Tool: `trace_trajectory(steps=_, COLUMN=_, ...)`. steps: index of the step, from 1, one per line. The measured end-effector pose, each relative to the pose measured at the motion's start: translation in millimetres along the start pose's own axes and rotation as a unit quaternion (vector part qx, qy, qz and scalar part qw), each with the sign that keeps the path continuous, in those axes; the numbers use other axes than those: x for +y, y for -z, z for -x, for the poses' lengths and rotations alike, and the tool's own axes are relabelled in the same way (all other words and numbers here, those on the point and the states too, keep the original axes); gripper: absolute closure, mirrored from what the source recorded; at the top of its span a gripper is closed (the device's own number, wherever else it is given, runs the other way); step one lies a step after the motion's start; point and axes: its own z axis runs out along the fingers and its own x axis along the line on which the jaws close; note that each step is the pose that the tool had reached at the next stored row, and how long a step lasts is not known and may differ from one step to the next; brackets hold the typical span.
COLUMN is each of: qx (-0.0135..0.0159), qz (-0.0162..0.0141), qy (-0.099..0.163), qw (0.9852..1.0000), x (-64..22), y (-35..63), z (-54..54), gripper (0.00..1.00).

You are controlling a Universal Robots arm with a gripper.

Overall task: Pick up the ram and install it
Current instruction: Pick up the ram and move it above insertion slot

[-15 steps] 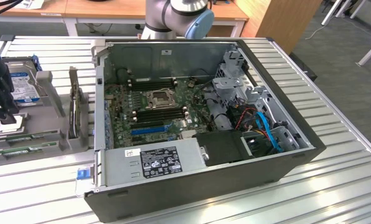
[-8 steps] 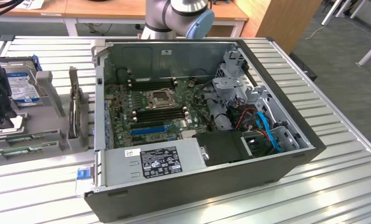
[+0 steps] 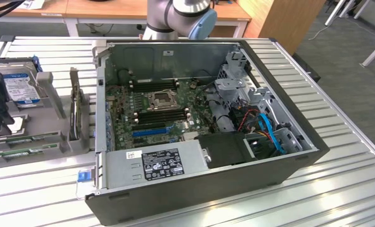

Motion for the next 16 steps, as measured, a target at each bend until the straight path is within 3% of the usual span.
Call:
trace_trajectory(steps=9, qx=0.0000, qz=0.0000, qy=0.000, qw=1.0000, x=1.2, y=0.1, z=-11.3, gripper=0.67)
trace_trajectory(steps=16, qx=0.0000, qz=0.0000, qy=0.000, qw=1.0000, x=1.4, y=0.0, z=-13.7, gripper=0.67)
